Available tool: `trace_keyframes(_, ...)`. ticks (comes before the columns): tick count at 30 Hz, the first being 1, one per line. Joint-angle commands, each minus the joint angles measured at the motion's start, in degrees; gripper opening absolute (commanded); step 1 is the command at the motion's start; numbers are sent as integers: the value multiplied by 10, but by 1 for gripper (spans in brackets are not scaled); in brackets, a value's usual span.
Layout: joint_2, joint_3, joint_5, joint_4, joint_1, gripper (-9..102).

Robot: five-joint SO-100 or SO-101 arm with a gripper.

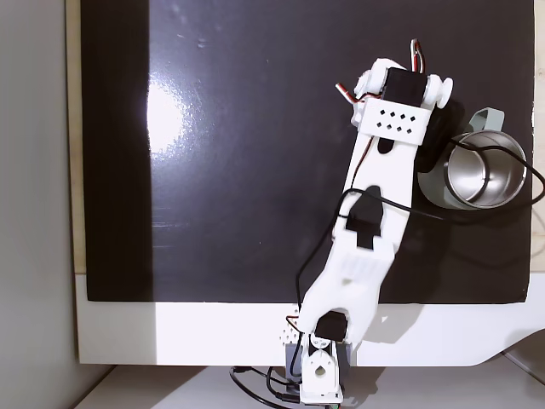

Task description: Grasp a gauze and put it in the cup.

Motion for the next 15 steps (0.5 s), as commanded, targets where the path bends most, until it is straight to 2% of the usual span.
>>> trace_keyframes(1, -69, -186, -3, 43, 6, 33)
trace_keyframes(15, -149, -240, -4, 42, 6, 32)
